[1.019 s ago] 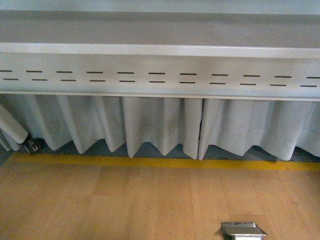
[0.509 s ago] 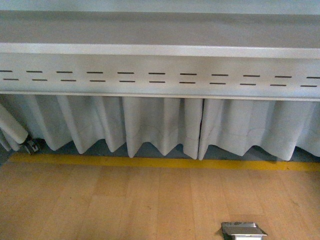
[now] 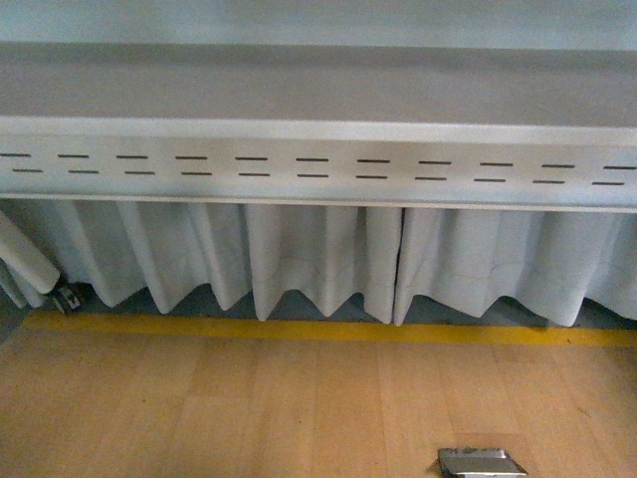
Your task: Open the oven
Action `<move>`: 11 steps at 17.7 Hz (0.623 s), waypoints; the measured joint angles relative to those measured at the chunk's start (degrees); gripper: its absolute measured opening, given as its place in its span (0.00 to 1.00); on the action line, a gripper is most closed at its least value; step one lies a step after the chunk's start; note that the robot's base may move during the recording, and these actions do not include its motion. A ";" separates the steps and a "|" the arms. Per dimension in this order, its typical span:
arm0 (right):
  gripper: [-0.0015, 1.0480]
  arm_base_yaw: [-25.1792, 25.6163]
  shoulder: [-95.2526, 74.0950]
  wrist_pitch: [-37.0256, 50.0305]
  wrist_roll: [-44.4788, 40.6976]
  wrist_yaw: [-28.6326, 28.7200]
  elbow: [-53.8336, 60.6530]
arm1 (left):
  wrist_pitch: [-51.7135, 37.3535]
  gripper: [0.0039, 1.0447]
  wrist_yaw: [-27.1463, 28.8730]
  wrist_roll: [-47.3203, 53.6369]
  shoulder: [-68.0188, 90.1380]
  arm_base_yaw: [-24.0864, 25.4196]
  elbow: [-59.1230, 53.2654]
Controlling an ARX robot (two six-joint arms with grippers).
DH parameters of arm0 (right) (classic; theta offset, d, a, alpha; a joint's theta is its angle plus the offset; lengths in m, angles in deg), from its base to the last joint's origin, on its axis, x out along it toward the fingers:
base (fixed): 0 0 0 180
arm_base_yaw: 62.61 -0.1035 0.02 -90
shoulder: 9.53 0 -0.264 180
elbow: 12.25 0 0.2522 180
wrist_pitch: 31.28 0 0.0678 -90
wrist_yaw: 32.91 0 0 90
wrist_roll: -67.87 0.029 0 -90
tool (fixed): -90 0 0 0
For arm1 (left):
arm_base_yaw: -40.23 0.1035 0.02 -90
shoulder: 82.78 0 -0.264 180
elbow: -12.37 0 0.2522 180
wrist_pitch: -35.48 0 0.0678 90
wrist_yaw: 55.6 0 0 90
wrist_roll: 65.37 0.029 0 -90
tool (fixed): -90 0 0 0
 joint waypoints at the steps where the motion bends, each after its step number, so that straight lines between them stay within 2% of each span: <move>1: 0.94 0.00 0.00 0.09 -0.02 0.07 0.00 | -0.02 0.94 0.11 -0.04 0.00 0.00 0.00; 11: 0.94 0.00 0.00 0.13 -0.04 0.00 0.00 | -0.22 0.94 0.11 0.13 0.00 0.00 0.00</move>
